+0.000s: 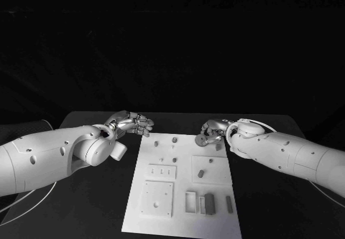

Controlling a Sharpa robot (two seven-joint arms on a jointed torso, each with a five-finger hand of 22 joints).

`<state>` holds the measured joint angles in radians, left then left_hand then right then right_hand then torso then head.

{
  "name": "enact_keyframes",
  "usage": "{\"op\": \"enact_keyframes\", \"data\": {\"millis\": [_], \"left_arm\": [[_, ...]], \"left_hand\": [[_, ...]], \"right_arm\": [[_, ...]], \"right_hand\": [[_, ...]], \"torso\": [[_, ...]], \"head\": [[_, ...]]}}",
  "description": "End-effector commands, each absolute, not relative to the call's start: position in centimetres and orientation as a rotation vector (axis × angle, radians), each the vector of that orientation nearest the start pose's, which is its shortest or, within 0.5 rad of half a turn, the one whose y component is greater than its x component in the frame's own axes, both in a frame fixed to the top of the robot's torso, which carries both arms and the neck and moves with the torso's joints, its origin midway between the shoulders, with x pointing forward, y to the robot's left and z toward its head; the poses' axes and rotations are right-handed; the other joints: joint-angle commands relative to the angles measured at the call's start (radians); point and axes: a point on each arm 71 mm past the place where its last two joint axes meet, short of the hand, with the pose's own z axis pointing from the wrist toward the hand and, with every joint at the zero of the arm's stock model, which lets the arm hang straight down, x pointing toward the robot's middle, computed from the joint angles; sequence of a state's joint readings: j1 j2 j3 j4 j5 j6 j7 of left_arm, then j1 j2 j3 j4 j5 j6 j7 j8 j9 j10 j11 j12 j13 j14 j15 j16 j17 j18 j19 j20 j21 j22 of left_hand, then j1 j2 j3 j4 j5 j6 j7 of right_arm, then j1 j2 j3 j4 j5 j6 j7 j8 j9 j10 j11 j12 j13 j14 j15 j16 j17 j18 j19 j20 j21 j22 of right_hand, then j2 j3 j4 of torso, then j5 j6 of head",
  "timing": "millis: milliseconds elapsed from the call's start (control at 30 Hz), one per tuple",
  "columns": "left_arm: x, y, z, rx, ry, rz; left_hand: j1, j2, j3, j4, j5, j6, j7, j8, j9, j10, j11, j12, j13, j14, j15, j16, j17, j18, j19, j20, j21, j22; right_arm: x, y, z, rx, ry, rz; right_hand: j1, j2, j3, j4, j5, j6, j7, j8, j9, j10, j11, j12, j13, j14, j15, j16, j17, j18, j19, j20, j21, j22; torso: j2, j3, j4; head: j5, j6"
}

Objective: Assemble the parts on the task board

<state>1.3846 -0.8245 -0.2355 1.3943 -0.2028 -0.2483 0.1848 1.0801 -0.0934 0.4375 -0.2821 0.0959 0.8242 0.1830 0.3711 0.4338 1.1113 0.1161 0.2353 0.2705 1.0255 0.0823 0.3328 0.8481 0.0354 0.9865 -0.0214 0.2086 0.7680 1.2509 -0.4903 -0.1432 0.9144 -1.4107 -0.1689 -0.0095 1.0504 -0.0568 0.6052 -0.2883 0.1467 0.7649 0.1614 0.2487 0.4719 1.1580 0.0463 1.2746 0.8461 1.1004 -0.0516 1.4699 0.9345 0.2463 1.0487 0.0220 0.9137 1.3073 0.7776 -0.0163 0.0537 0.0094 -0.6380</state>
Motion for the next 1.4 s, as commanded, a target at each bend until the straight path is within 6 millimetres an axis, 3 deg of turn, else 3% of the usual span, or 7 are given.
{"op": "enact_keyframes", "data": {"millis": [33, 333, 767, 1400], "left_arm": [[51.8, 23.7, -17.3, -0.881, 1.695, -1.252], [51.7, 23.9, -17.3, -0.884, 1.693, -1.247], [51.6, 24.3, -17.3, -0.890, 1.686, -1.241], [51.7, 24.7, -17.2, -0.886, 1.679, -1.233]], "left_hand": [[-0.006, 0.001, -0.003, -0.001, -0.003, -0.009, 0.000, -0.004, 0.001, -0.009, 0.001, 0.005, 0.002, 0.007, -0.003, -0.004, 0.001, 0.017, 0.009, 0.001, -0.007, 0.001], [-0.006, 0.002, -0.002, -0.001, -0.003, -0.009, 0.000, -0.004, 0.002, -0.009, 0.001, 0.005, 0.002, 0.007, -0.003, -0.004, 0.002, 0.017, 0.009, 0.001, -0.007, 0.001], [-0.006, 0.002, -0.002, -0.001, -0.003, -0.007, 0.000, -0.003, 0.003, -0.009, 0.001, 0.006, 0.003, 0.008, -0.003, -0.005, 0.004, 0.017, 0.009, 0.001, -0.007, 0.001], [-0.003, 0.001, 0.000, -0.003, -0.003, -0.006, -0.002, -0.002, 0.004, -0.009, 0.000, 0.007, 0.005, 0.009, -0.004, -0.007, 0.006, 0.017, 0.010, 0.000, -0.008, 0.002]], "right_arm": [[57.8, -19.7, -22.5, -0.205, 1.777, 0.413], [57.7, -19.8, -21.8, -0.191, 1.679, 0.407], [55.9, -18.1, -21.3, -0.233, 1.660, 0.458], [53.1, -12.7, -20.0, -0.345, 1.515, 0.460]], "right_hand": [[0.012, 0.019, 0.008, -0.001, -0.003, 0.051, 0.000, 0.023, 0.002, 0.010, 0.001, 0.006, -0.001, 0.003, -0.007, 0.005, -0.002, 0.015, 0.003, -0.004, 0.006, 0.021], [0.003, -0.014, 0.007, 0.001, -0.015, 0.065, -0.001, 0.025, -0.003, 0.015, 0.001, 0.007, -0.004, 0.008, -0.007, 0.009, -0.004, 0.015, 0.010, -0.007, 0.012, 0.020], [-0.015, -0.033, 0.010, 0.011, -0.019, 0.086, -0.006, 0.030, -0.007, 0.023, -0.005, 0.007, -0.009, 0.016, -0.012, 0.010, -0.009, 0.015, 0.019, -0.010, 0.014, 0.018], [-0.018, -0.074, 0.029, 0.035, -0.020, 0.099, -0.013, 0.029, -0.016, 0.045, -0.011, 0.001, -0.019, 0.034, -0.018, 0.009, -0.019, 0.015, 0.035, -0.018, 0.015, 0.015]], "torso": [[0.000, 0.0004, 0.0002], [0.000, 0.0002, -0.0013], [0.000, -0.0008, -0.0016], [0.000, -0.0006, 0.0005]], "head": [[-0.001, 0.001], [0.000, 0.002], [0.003, 0.008], [0.010, 0.013]]}}
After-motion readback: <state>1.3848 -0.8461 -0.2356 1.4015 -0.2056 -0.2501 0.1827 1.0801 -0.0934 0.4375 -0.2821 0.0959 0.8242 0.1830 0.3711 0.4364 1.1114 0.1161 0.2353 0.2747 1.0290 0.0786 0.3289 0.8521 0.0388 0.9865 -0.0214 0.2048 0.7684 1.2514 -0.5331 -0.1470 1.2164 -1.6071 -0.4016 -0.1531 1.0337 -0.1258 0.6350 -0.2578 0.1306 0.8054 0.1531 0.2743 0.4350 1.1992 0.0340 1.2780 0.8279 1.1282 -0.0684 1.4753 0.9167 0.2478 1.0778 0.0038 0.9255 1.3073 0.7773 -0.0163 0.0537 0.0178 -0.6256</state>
